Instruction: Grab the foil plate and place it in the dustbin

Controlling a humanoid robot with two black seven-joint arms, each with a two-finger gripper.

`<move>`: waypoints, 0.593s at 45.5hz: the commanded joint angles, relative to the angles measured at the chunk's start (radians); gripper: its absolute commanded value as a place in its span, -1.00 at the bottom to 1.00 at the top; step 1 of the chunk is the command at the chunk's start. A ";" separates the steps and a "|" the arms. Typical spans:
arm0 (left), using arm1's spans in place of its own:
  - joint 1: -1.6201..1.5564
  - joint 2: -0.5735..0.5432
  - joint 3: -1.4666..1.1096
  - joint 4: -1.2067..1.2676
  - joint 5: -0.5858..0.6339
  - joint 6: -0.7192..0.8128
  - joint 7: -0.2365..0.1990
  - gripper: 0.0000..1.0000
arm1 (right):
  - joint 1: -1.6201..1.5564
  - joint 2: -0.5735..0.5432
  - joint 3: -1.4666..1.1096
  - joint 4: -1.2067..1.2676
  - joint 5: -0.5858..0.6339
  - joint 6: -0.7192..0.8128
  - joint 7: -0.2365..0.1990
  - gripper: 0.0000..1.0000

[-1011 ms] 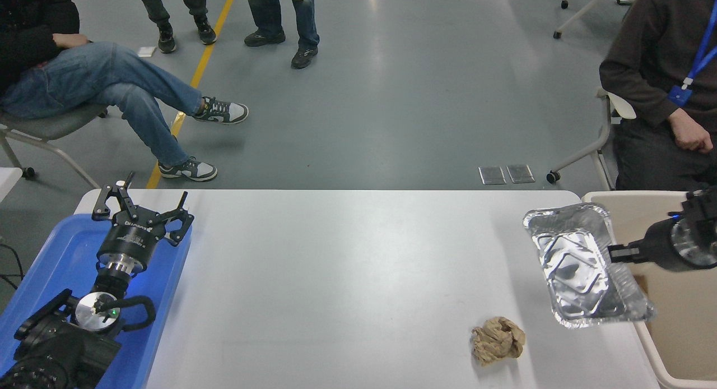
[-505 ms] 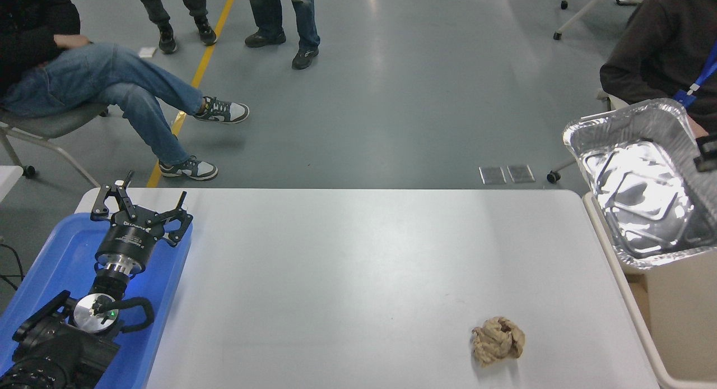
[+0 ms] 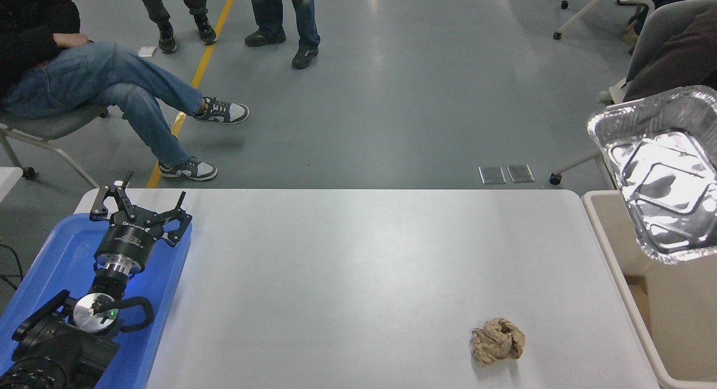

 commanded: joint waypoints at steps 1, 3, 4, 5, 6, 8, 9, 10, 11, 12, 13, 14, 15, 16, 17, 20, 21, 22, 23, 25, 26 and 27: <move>0.000 0.000 -0.001 0.001 0.000 0.000 -0.001 0.99 | -0.442 -0.112 0.014 -0.356 -0.025 -0.233 -0.003 -1.00; 0.000 0.000 -0.001 0.001 0.000 0.000 -0.003 0.99 | -0.554 -0.129 0.038 -0.425 -0.015 -0.289 -0.004 -1.00; 0.000 0.000 -0.001 0.001 0.000 0.000 -0.003 0.99 | -0.613 -0.138 0.058 -0.462 -0.004 -0.319 -0.006 -1.00; 0.000 0.000 -0.001 0.001 0.000 0.000 -0.001 0.99 | -0.679 -0.146 0.081 -0.499 0.010 -0.348 -0.009 -1.00; 0.000 0.000 -0.001 0.001 0.000 0.000 -0.003 0.99 | -0.747 -0.153 0.107 -0.535 0.033 -0.376 -0.013 -1.00; 0.000 0.000 -0.001 0.001 0.000 0.000 -0.003 0.99 | -0.894 -0.155 0.167 -0.614 0.082 -0.405 -0.029 -1.00; 0.000 0.000 -0.001 0.001 0.000 0.000 -0.003 0.99 | -0.965 -0.157 0.202 -0.661 0.109 -0.427 -0.035 -1.00; 0.000 -0.001 -0.001 0.001 0.000 0.000 -0.001 0.99 | -1.032 -0.157 0.240 -0.706 0.134 -0.441 -0.041 -1.00; 0.000 -0.001 -0.001 0.001 0.000 0.000 -0.003 0.99 | -1.097 -0.154 0.279 -0.755 0.156 -0.441 -0.044 -1.00; 0.000 -0.001 -0.001 0.001 0.000 0.000 -0.003 0.99 | -1.159 -0.150 0.318 -0.801 0.175 -0.442 -0.044 -1.00; 0.000 -0.001 -0.001 0.001 0.000 0.000 -0.003 0.99 | -1.224 -0.147 0.360 -0.850 0.194 -0.444 -0.046 -1.00; 0.000 -0.001 -0.001 0.001 0.000 0.000 -0.003 0.99 | -1.285 -0.143 0.400 -0.896 0.209 -0.448 -0.047 -1.00; 0.000 -0.001 -0.001 0.001 0.000 0.000 -0.003 0.99 | -1.345 -0.138 0.443 -0.937 0.222 -0.448 -0.049 -1.00; 0.000 -0.001 -0.001 0.001 0.000 0.000 -0.001 0.99 | -1.402 -0.129 0.483 -0.976 0.234 -0.447 -0.052 -1.00; 0.000 -0.001 -0.001 0.001 0.000 0.000 -0.003 0.99 | -1.459 -0.118 0.524 -1.011 0.242 -0.447 -0.055 -1.00; 0.000 -0.001 -0.001 0.001 0.000 0.000 -0.003 0.99 | -1.582 -0.063 0.634 -1.097 0.248 -0.444 -0.075 -1.00; -0.002 -0.001 -0.001 0.001 0.000 0.000 -0.003 0.99 | -1.609 -0.051 0.667 -1.112 0.248 -0.442 -0.082 -1.00; -0.002 -0.001 -0.001 0.001 0.000 0.000 -0.003 0.99 | -1.628 -0.039 0.693 -1.125 0.248 -0.442 -0.092 -1.00; -0.002 -0.001 -0.001 0.001 0.000 0.000 -0.003 0.99 | -1.643 -0.028 0.714 -1.132 0.248 -0.442 -0.102 -1.00; -0.002 -0.001 -0.001 0.001 0.000 0.000 -0.003 0.99 | -1.662 -0.009 0.745 -1.134 0.248 -0.442 -0.127 -1.00; -0.002 -0.001 -0.001 0.001 0.000 0.000 -0.003 0.99 | -1.665 -0.002 0.751 -1.134 0.248 -0.442 -0.139 -1.00; -0.002 -0.001 -0.001 0.001 0.000 0.000 -0.003 0.99 | -1.666 0.010 0.754 -1.134 0.248 -0.442 -0.151 -1.00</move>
